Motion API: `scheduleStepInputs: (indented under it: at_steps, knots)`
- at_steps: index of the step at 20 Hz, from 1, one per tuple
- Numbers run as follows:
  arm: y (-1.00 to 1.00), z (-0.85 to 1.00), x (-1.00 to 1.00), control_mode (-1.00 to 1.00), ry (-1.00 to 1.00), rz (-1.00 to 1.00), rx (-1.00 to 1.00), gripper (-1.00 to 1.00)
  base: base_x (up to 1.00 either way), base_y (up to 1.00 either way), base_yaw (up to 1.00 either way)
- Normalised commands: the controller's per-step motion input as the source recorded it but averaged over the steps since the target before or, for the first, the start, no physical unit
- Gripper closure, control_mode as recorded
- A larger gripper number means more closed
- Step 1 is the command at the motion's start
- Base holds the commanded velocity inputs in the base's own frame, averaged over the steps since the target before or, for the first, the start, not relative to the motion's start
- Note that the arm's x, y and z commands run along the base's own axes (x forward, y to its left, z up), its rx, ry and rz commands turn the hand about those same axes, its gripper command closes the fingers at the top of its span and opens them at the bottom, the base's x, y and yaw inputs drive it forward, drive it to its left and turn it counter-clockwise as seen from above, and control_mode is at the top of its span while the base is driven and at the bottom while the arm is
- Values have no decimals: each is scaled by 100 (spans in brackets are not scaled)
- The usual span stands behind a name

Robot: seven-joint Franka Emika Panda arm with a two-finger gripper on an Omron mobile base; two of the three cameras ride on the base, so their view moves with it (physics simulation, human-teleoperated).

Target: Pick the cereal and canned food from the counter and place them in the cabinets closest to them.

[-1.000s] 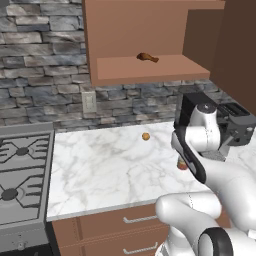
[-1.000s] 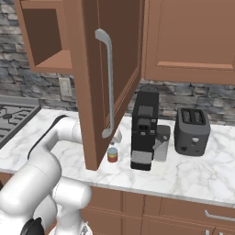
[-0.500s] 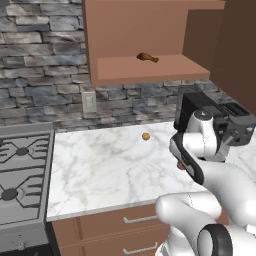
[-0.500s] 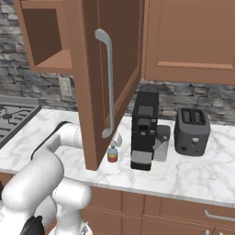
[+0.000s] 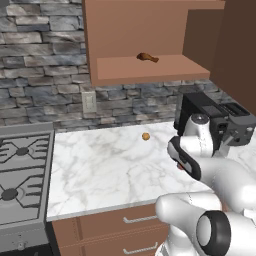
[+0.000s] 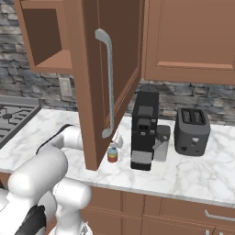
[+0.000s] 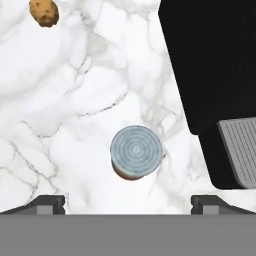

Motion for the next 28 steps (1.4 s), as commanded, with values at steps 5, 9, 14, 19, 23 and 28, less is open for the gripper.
scheduleStepInputs:
  at_steps: [5,9,14,19,23,28]
  knots:
    - [-9,-18,16,-100,0,0,0,-100,0,0,0]
    - [-10,-15,16,-100,0,0,0,-100,0,0,0]
    - [-7,-14,13,-100,0,0,0,-100,0,0,0]
    - [-8,-16,11,-100,0,0,0,-100,0,0,0]
    - [-7,-18,10,-100,0,0,0,-100,0,0,0]
    - [-5,-19,9,-100,0,0,0,-100,0,0,0]
